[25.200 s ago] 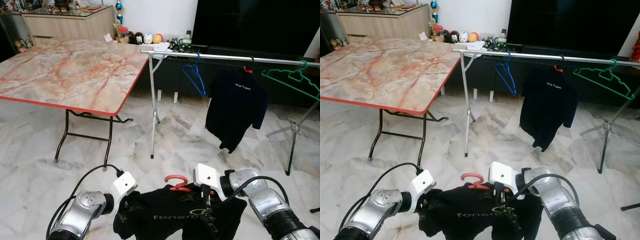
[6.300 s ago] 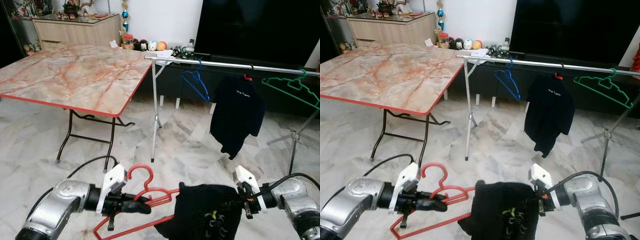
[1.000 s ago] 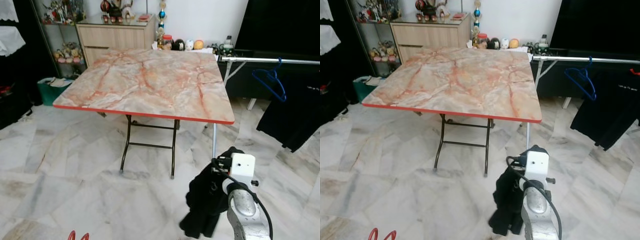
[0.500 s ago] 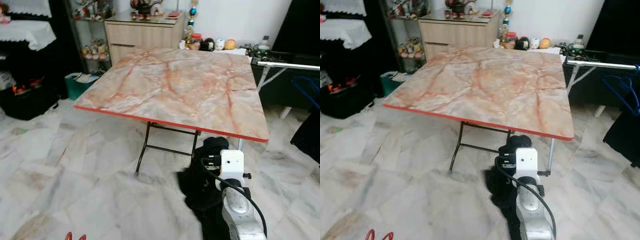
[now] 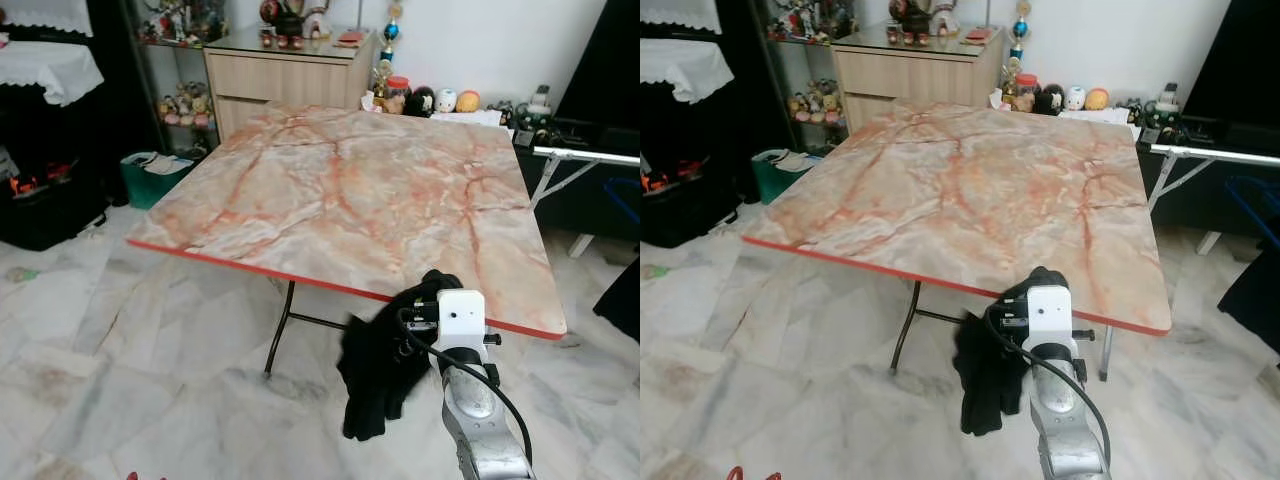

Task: Hang hanger

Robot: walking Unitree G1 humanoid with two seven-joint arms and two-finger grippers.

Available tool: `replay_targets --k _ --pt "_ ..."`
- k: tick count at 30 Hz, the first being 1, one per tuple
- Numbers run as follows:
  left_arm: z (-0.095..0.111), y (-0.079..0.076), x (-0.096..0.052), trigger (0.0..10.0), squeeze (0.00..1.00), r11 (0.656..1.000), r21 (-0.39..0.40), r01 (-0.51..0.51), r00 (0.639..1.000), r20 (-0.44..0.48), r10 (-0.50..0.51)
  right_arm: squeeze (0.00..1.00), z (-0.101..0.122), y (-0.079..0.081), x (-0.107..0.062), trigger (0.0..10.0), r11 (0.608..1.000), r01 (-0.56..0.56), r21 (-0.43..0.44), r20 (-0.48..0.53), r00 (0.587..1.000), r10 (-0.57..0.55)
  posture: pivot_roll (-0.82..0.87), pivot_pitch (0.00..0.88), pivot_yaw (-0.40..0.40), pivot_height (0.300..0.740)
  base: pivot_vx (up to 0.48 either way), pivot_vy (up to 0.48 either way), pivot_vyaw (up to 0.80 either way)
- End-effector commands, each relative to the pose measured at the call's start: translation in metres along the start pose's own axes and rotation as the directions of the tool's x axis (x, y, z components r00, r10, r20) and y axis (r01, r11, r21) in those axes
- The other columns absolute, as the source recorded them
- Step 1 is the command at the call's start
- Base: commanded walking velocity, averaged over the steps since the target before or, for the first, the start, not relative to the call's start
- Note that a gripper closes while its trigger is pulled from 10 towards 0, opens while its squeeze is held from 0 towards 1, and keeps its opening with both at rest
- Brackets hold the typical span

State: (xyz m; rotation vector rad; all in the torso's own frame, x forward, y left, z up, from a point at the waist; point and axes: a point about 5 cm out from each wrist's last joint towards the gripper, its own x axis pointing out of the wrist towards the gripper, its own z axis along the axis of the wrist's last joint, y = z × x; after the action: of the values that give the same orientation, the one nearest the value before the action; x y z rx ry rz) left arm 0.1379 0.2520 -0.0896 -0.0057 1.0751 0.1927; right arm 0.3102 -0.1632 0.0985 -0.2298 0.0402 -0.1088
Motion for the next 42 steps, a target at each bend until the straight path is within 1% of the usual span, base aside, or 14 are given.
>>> replay_targets --k 1,7,13,18,19,20,22,26,30,34,35,37,39,42 --pt "-0.008 0.008 -0.002 10.0 0.0 1.0 -0.008 -0.023 0.999 -0.032 0.022 0.0 0.018 0.003 0.006 10.0 1.0 0.002 0.014 0.069 0.998 -0.003 0.07 0.0 0.011 0.74 0.352 0.0 0.0" --pt "-0.008 0.006 -0.001 10.0 0.0 1.0 -0.012 -0.022 0.999 -0.037 0.022 0.0 0.041 0.008 0.021 10.0 1.0 -0.003 0.024 0.148 0.989 -0.001 0.06 0.0 0.013 0.74 0.352 0.0 0.0" --pt "-0.009 0.003 -0.001 10.0 0.0 1.0 -0.014 -0.019 0.999 -0.043 0.019 0.0 0.107 0.01 0.055 10.0 0.999 -0.048 0.019 0.325 0.945 0.039 0.06 0.0 0.015 0.74 0.351 0.0 0.0" --pt "-0.007 0.002 -0.001 10.0 0.0 1.0 -0.02 -0.02 0.999 -0.04 0.019 0.0 0.165 -0.008 0.08 10.0 0.999 -0.03 -0.027 0.433 0.901 0.038 0.08 0.0 -0.001 0.74 0.351 0.0 0.0" --pt "-0.008 0.001 -0.001 10.0 0.0 0.999 -0.037 -0.024 0.999 -0.039 0.022 0.0 0.194 -0.016 0.086 10.0 0.999 -0.015 -0.048 0.49 0.871 0.036 0.09 0.0 -0.006 0.74 0.352 0.0 0.0" --pt "-0.008 0.001 -0.001 10.0 0.0 0.999 -0.037 -0.024 0.999 -0.039 0.022 0.0 0.194 -0.016 0.086 10.0 0.999 -0.015 -0.048 0.49 0.871 0.036 0.09 0.0 -0.006 0.74 0.352 0.0 0.0" --pt "-0.009 -0.005 0.0 10.0 0.0 0.999 -0.042 -0.016 0.999 -0.042 0.015 0.0 0.24 -0.027 0.087 10.0 0.999 -0.005 -0.034 0.593 0.805 0.024 0.1 0.0 -0.01 0.74 0.352 0.0 0.0" --pt "-0.01 -0.006 0.0 10.0 0.0 0.999 -0.051 -0.02 0.999 -0.044 0.018 0.0 0.259 -0.031 0.086 10.0 1.0 -0.007 0.0 0.63 0.777 0.005 0.11 0.0 -0.017 0.74 0.352 0.0 0.0" --pt "-0.012 -0.008 0.0 10.0 0.0 0.998 -0.062 -0.033 0.998 -0.047 0.03 0.0 0.24 -0.018 0.091 10.0 0.997 -0.082 0.009 0.565 0.823 0.063 0.12 0.0 -0.023 0.74 0.157 0.0 0.0" --pt "-0.02 -0.012 -0.001 10.0 0.0 0.998 -0.058 -0.028 0.998 -0.061 0.024 0.0 0.154 0.016 0.091 10.0 0.981 -0.186 -0.063 0.335 0.922 0.196 0.12 0.0 -0.028 0.74 0.0 0.0 0.0" --pt "-0.02 -0.012 -0.001 10.0 0.0 0.998 -0.058 -0.028 0.998 -0.061 0.024 0.0 0.154 0.016 0.091 10.0 0.981 -0.186 -0.063 0.335 0.922 0.196 0.12 0.0 -0.028 0.74 0.0 0.0 0.0" --pt "-0.027 -0.006 -0.003 10.0 0.0 0.998 -0.059 -0.034 0.997 -0.069 0.03 0.0 0.109 0.025 0.08 10.0 0.976 -0.216 0.032 0.236 0.95 0.203 0.11 0.0 -0.019 0.74 0.0 0.0 0.0" --pt "-0.029 -0.004 -0.004 10.0 0.0 0.998 -0.058 -0.037 0.997 -0.071 0.033 0.0 0.096 0.027 0.075 10.0 0.973 -0.223 0.066 0.206 0.957 0.205 0.1 0.0 -0.015 0.74 0.0 0.0 0.0" --pt "-0.04 0.005 -0.008 10.0 0.0 0.999 -0.035 -0.042 0.996 -0.086 0.038 0.0 0.058 0.042 0.044 10.0 0.938 -0.248 0.241 0.099 0.968 0.231 0.09 0.0 -0.01 0.74 0.0 0.0 0.0"
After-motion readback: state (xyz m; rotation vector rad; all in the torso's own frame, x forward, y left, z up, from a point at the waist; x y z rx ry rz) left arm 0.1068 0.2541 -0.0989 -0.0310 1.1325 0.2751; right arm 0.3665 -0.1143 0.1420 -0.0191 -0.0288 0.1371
